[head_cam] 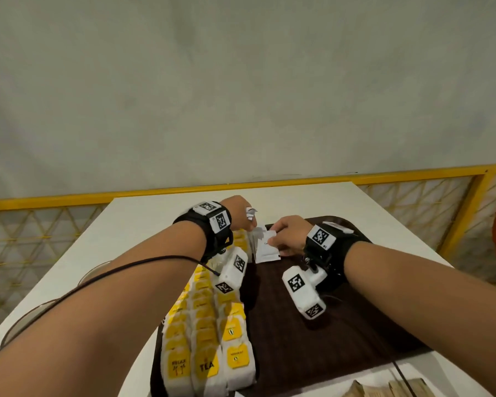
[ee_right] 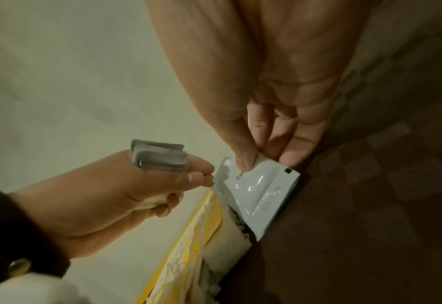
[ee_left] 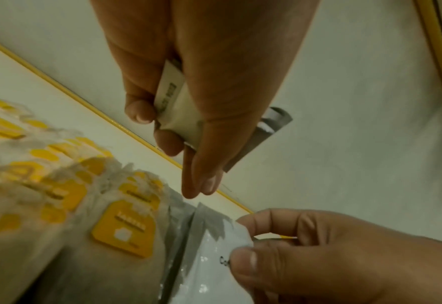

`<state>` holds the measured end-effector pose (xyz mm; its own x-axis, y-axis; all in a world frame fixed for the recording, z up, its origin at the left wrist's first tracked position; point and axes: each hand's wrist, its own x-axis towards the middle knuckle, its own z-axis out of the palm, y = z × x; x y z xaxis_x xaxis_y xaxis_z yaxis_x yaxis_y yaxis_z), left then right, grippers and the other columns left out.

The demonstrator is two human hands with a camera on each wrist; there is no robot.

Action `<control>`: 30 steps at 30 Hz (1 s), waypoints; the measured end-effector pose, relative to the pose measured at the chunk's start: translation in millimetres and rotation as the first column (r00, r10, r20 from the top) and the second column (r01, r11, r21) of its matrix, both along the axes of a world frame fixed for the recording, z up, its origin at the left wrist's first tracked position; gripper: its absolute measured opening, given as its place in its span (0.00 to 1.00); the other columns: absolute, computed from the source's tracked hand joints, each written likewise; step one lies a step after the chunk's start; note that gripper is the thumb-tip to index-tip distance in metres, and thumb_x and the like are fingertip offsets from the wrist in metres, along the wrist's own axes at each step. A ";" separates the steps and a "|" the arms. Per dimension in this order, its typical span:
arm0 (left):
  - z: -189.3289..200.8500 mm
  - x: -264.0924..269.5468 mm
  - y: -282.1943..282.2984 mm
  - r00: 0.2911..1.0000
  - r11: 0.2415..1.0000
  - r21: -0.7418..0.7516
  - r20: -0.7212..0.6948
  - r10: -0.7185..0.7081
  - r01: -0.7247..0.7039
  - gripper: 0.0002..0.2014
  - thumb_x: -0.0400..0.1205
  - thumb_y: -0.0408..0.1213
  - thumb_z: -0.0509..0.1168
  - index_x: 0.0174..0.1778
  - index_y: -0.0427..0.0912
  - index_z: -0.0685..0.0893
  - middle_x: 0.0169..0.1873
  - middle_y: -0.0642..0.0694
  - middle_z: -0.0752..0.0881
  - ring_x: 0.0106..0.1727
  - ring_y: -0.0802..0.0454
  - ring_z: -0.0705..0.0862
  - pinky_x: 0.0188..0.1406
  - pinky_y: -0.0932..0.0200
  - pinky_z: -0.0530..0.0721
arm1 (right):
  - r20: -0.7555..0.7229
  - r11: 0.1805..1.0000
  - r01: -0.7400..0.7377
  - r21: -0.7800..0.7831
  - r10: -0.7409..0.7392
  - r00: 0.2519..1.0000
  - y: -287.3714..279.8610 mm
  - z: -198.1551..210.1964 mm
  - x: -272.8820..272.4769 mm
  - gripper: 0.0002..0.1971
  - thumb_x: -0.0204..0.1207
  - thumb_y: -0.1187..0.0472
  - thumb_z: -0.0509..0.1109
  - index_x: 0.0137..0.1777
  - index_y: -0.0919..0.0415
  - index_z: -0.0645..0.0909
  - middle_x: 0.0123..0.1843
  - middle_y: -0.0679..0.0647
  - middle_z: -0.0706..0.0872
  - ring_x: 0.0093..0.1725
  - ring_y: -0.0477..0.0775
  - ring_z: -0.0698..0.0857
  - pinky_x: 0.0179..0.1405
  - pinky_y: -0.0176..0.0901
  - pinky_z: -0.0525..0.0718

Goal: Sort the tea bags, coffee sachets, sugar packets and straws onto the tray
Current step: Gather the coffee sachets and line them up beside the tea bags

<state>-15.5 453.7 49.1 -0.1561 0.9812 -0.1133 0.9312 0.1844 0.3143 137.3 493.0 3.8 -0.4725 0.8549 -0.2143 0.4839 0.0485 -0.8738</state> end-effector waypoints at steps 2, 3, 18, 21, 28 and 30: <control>-3.1 -0.7 6.2 0.998 1.000 0.011 -0.055 -0.023 0.023 0.10 0.77 0.34 0.70 0.52 0.38 0.89 0.54 0.42 0.87 0.54 0.45 0.84 0.56 0.52 0.81 | -0.011 1.000 0.007 -0.009 -0.007 1.000 3.3 -3.4 -3.4 0.10 0.73 0.74 0.73 0.38 0.60 0.78 0.37 0.58 0.81 0.38 0.55 0.82 0.47 0.51 0.87; -5.3 -1.0 9.0 0.997 1.000 0.015 -0.070 -0.025 0.026 0.09 0.77 0.34 0.70 0.52 0.37 0.89 0.54 0.42 0.87 0.53 0.46 0.83 0.54 0.53 0.80 | -0.014 1.000 0.010 -0.009 -0.010 1.000 5.6 -5.2 -4.8 0.10 0.73 0.74 0.73 0.39 0.59 0.78 0.38 0.57 0.81 0.37 0.54 0.82 0.45 0.49 0.87; -15.8 -11.7 16.5 0.999 0.998 0.061 -0.036 0.021 -0.019 0.03 0.77 0.34 0.69 0.45 0.42 0.88 0.50 0.44 0.86 0.51 0.47 0.82 0.51 0.54 0.79 | 0.053 1.000 -0.017 0.026 0.016 0.998 12.4 -8.0 -5.3 0.20 0.66 0.68 0.82 0.56 0.62 0.79 0.51 0.62 0.85 0.51 0.57 0.87 0.40 0.43 0.90; -15.4 -17.2 12.0 0.999 0.995 0.092 -0.006 0.036 -0.035 0.09 0.79 0.34 0.69 0.53 0.40 0.90 0.55 0.44 0.86 0.58 0.46 0.82 0.56 0.54 0.79 | 0.096 0.997 -0.046 0.063 0.039 0.995 10.2 -5.8 -2.8 0.20 0.63 0.66 0.83 0.50 0.59 0.77 0.49 0.57 0.81 0.50 0.57 0.85 0.40 0.44 0.90; -16.9 -25.8 5.0 0.996 0.989 0.122 0.048 0.073 -0.079 0.09 0.78 0.35 0.70 0.53 0.41 0.89 0.56 0.44 0.85 0.53 0.48 0.82 0.51 0.56 0.79 | 0.309 0.951 -0.205 0.231 0.128 0.943 5.2 -4.3 -2.5 0.21 0.62 0.65 0.84 0.54 0.64 0.81 0.41 0.50 0.81 0.48 0.55 0.85 0.54 0.52 0.87; -17.2 -26.4 3.4 0.995 0.988 0.126 0.064 0.077 -0.084 0.08 0.78 0.34 0.70 0.53 0.40 0.89 0.55 0.44 0.85 0.51 0.48 0.81 0.53 0.54 0.80 | 0.322 0.948 -0.210 0.240 0.126 0.938 5.9 -2.7 -4.7 0.19 0.62 0.65 0.84 0.51 0.62 0.81 0.41 0.51 0.81 0.49 0.57 0.86 0.54 0.54 0.87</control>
<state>-41.9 457.1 31.9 -0.2321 0.9727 0.0011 0.8941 0.2129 0.3941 132.5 498.9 1.1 -0.5636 0.8136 -0.1428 0.6843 0.3630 -0.6325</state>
